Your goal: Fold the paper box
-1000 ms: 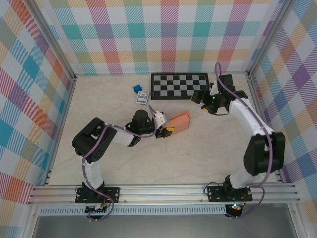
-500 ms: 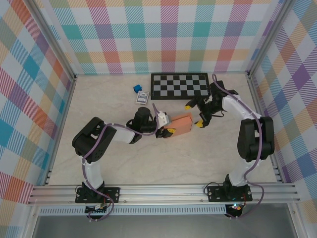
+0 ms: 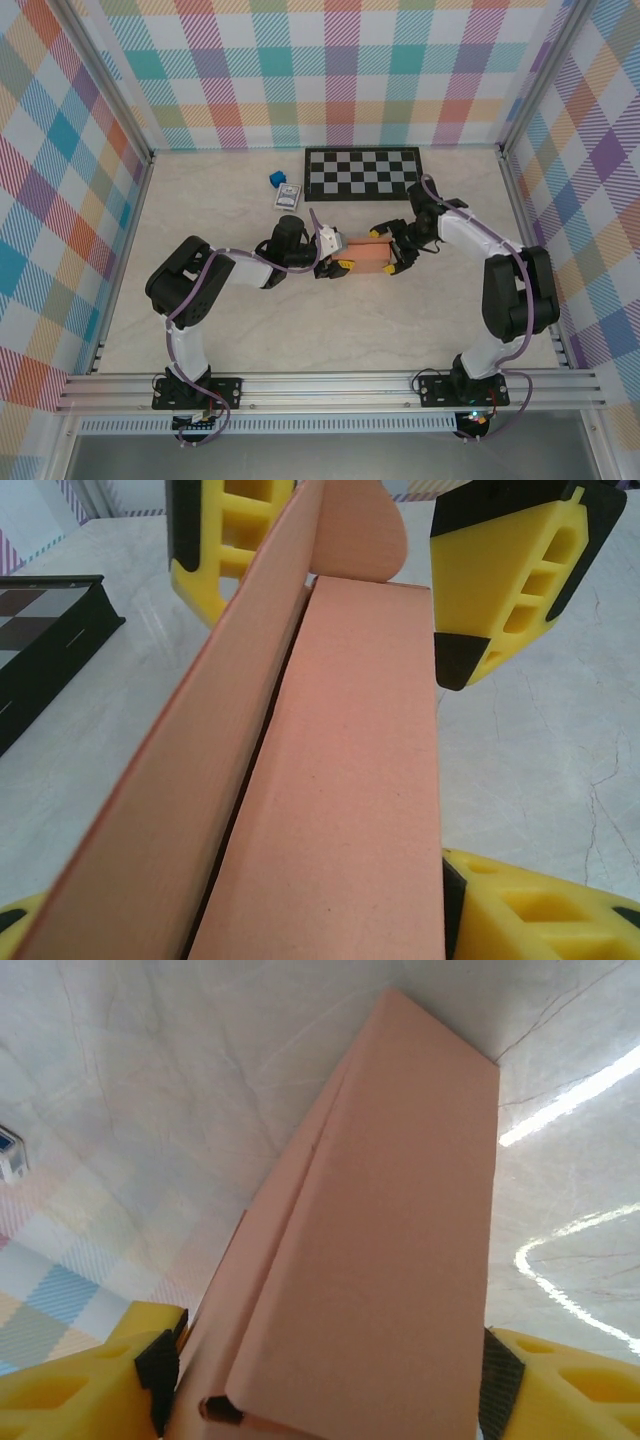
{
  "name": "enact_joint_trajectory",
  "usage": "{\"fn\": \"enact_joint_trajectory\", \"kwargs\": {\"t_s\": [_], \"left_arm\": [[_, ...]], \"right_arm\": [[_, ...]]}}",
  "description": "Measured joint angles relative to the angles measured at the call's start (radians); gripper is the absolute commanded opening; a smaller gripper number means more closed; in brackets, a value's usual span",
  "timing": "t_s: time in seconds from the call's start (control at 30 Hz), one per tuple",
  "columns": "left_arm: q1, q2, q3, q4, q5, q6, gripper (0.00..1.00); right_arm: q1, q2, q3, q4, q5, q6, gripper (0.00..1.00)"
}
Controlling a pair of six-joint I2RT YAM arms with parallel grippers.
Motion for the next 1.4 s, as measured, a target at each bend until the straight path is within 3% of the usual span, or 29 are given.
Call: {"fn": "enact_joint_trajectory", "kwargs": {"t_s": [0.13, 0.17, 0.2, 0.47, 0.73, 0.83, 0.97, 1.0, 1.07, 1.2, 1.4], "left_arm": [[0.002, 0.000, 0.000, 0.024, -0.008, -0.039, 0.68], [0.002, 0.000, 0.000, 0.032, -0.009, -0.053, 0.90], [0.002, -0.002, -0.001, 0.039, -0.011, -0.062, 1.00], [0.019, -0.106, -0.093, 0.091, -0.046, -0.190, 1.00], [0.031, -0.380, -0.165, 0.038, -0.191, -0.377, 1.00], [0.034, -0.499, -0.156, -0.073, -0.318, -0.523, 1.00], [0.040, -0.617, -0.061, -0.420, -0.573, -0.838, 0.97], [0.046, -0.625, -0.029, -0.496, -0.603, -0.893, 0.94], [0.053, -0.613, 0.057, -0.678, -0.631, -1.004, 0.98], [0.047, -0.551, 0.127, -0.900, -0.659, -1.090, 1.00], [0.038, -0.390, 0.125, -1.059, -0.619, -1.040, 1.00]], "right_arm": [[0.006, -0.013, -0.013, 0.015, 0.063, 0.057, 0.69], [0.010, -0.013, -0.013, 0.017, 0.076, 0.066, 0.69], [0.011, -0.013, -0.014, 0.019, 0.089, 0.072, 0.68], [0.037, -0.013, -0.023, 0.031, 0.187, 0.108, 0.59], [0.046, -0.015, -0.030, 0.047, 0.227, 0.127, 0.56], [0.046, -0.016, -0.031, 0.050, 0.232, 0.131, 0.55], [0.046, -0.016, -0.031, 0.056, 0.234, 0.131, 0.55], [0.046, -0.016, -0.031, 0.057, 0.234, 0.131, 0.55], [0.046, -0.016, -0.031, 0.057, 0.237, 0.131, 0.55], [0.047, -0.016, -0.031, 0.060, 0.242, 0.134, 0.54], [0.046, -0.004, -0.019, 0.059, 0.242, 0.149, 0.54]]}}
